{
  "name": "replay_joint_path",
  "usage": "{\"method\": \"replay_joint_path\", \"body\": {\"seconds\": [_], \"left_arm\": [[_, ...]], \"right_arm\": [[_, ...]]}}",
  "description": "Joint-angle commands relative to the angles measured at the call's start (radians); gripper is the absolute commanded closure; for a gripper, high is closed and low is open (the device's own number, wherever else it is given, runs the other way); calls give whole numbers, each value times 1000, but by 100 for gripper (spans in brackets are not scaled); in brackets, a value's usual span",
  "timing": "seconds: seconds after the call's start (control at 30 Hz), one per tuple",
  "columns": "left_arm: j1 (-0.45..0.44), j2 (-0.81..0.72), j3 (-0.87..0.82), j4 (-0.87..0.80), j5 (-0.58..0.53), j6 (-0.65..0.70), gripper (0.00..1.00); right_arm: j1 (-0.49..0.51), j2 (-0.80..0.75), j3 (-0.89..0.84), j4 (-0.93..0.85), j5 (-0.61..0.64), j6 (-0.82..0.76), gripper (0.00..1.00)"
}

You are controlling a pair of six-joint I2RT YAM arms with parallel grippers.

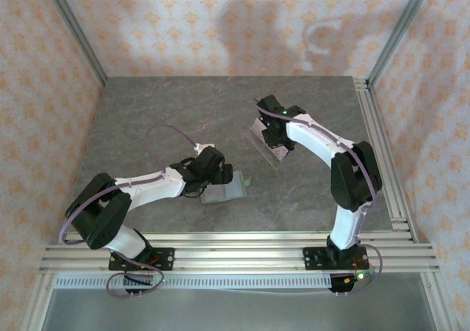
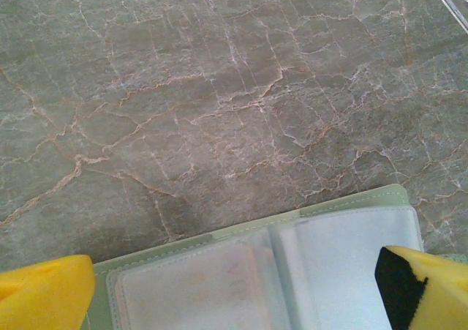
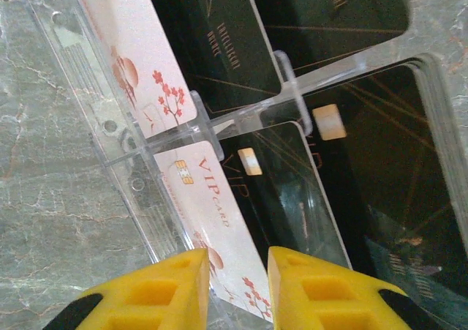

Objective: Put the credit cards into the card holder
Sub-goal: Pick up the credit card from the storage box.

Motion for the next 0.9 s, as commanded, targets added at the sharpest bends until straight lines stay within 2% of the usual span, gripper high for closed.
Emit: {"method": "replay_joint_path", "body": {"seconds": [0.0, 0.87], "left_arm": [[11, -16, 16, -16, -13, 14, 0], [11, -16, 12, -8, -19, 13, 0]], "right_arm": [[-13, -28, 15, -13, 47, -4, 73], [-17, 47, -24, 11, -38, 18, 73]]}}
